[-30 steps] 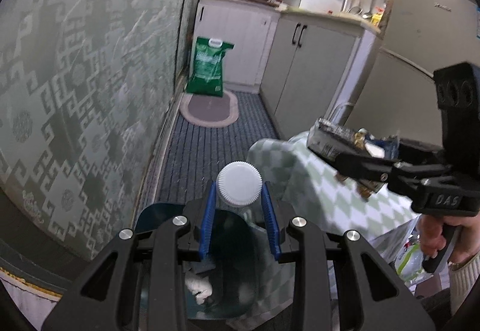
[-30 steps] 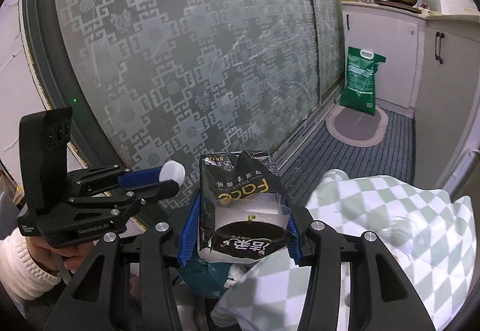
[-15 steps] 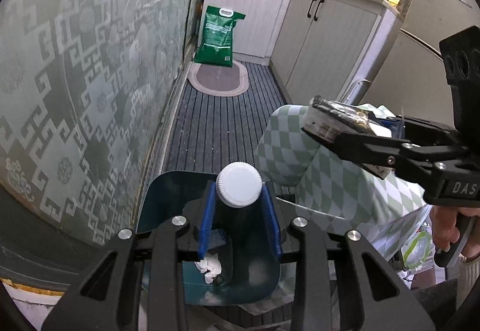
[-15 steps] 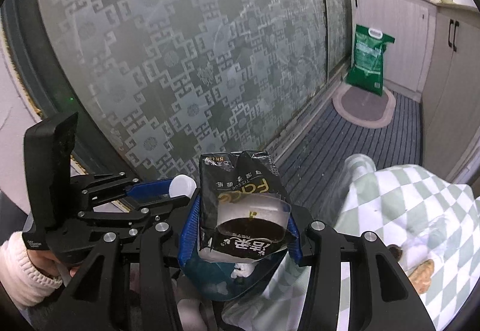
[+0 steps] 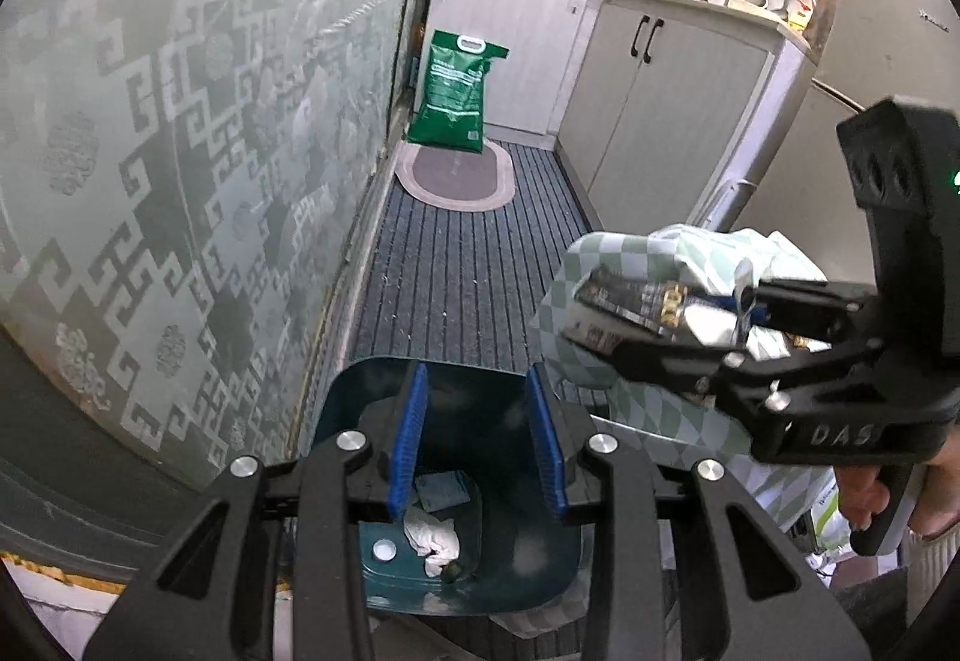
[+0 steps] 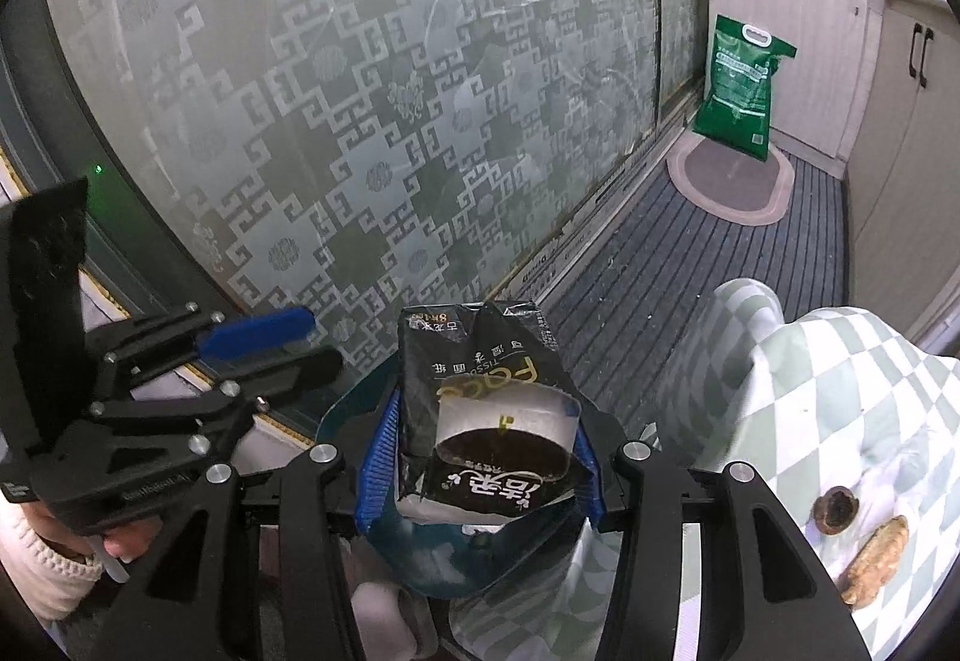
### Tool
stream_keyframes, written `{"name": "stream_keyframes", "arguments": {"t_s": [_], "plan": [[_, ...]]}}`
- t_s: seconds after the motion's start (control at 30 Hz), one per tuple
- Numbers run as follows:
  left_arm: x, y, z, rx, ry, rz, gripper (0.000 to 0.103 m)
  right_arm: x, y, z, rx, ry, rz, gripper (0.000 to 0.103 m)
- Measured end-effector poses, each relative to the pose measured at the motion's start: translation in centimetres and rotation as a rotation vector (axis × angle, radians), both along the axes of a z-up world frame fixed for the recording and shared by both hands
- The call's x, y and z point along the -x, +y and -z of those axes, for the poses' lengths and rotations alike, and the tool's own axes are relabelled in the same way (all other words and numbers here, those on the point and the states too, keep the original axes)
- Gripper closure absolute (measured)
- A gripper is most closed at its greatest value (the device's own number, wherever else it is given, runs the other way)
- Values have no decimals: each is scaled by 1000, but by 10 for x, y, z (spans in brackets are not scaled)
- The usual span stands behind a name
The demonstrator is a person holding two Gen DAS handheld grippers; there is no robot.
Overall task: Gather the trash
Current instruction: 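Open the left tool over the bin to drop the cap while the right tool releases the bag into it, then move both open tools back over the table toward the walnut shell and ginger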
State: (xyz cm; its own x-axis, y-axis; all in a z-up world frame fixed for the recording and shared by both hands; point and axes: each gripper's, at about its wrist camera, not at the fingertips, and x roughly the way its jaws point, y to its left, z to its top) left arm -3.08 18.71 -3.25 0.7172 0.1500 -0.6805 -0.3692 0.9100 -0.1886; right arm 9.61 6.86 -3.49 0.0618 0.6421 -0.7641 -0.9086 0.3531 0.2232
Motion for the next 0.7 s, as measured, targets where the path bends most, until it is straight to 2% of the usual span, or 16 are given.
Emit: {"name": "stream_keyframes", "arguments": {"t_s": [0.33,0.4,0.47,0.7], "plan": [[8,2,-19,-31,-86,-41,68,12,14,15,60,-8,-44,53],[9,3,-22,-28,-101,-46,68,16,17,16,61,-13,-58,51],[10,5,-26,-20,-115,-53,68,21,22,19,70,-19,-91,44],[11,4,-32,-14,-135,-51,68,20,17,11,45,-38,-73,42]]}}
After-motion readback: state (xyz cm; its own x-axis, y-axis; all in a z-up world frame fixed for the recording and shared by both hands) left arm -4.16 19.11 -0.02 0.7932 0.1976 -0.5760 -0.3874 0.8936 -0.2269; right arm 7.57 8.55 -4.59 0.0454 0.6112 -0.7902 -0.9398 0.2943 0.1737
